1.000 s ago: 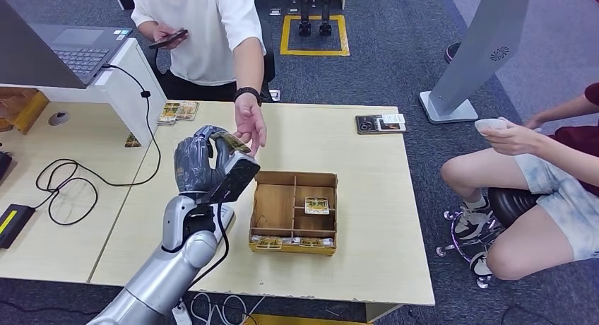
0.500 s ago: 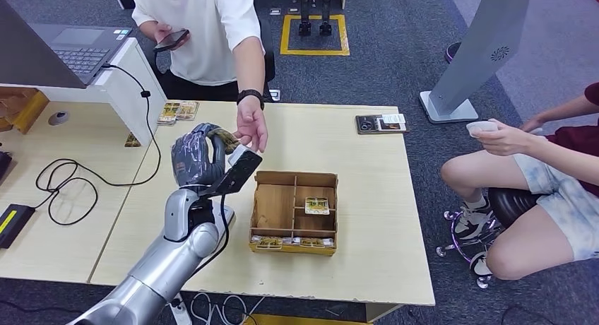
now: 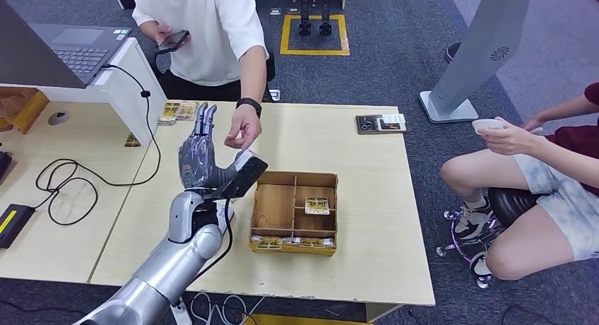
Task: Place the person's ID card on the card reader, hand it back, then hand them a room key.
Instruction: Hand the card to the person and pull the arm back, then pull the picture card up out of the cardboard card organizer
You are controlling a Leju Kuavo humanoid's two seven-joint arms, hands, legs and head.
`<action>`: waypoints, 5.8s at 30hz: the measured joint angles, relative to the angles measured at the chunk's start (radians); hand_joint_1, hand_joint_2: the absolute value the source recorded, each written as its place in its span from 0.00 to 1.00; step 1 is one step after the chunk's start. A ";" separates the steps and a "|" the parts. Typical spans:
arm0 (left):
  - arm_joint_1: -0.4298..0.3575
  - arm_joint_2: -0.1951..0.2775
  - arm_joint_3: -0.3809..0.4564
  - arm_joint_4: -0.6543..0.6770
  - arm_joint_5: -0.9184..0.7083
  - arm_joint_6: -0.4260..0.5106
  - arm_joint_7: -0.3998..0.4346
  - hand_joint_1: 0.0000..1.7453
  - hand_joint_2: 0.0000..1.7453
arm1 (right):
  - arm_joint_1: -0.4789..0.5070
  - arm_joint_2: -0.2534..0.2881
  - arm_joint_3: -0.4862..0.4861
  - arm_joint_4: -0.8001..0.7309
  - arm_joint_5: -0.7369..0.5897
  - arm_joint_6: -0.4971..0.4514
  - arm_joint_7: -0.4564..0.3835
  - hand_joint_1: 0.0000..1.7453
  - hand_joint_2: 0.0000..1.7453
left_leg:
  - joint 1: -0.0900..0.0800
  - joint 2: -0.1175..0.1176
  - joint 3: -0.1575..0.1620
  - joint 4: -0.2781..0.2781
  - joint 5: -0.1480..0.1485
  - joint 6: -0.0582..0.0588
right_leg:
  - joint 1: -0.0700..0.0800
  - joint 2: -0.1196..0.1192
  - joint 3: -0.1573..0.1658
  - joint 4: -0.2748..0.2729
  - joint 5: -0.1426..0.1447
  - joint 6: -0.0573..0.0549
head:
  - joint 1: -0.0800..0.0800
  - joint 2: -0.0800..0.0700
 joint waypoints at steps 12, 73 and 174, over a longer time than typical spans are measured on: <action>0.028 -0.009 0.024 -0.010 0.000 0.000 -0.051 0.00 1.00 | 0.004 0.000 -0.005 0.000 0.012 -0.006 0.000 0.00 1.00 | 0.000 0.000 0.000 0.000 0.000 0.000 | 0.000 0.000 0.000 0.000 0.000 0.000 | 0.000 0.000; 0.451 0.288 -0.046 -0.472 0.297 -0.088 -0.461 0.00 1.00 | 0.076 -0.019 -0.050 0.000 -0.093 0.016 -0.071 0.00 1.00 | 0.000 0.001 0.000 0.000 0.000 0.000 | 0.000 0.000 0.000 0.000 0.000 0.000 | 0.000 0.000; 0.368 0.110 -0.350 -0.260 -0.475 -0.158 0.216 0.00 1.00 | 0.046 -0.043 0.053 0.000 -0.133 0.021 -0.039 0.00 1.00 | 0.000 0.000 -0.001 0.000 -0.001 0.000 | 0.000 0.000 0.000 0.000 0.000 0.000 | 0.000 0.000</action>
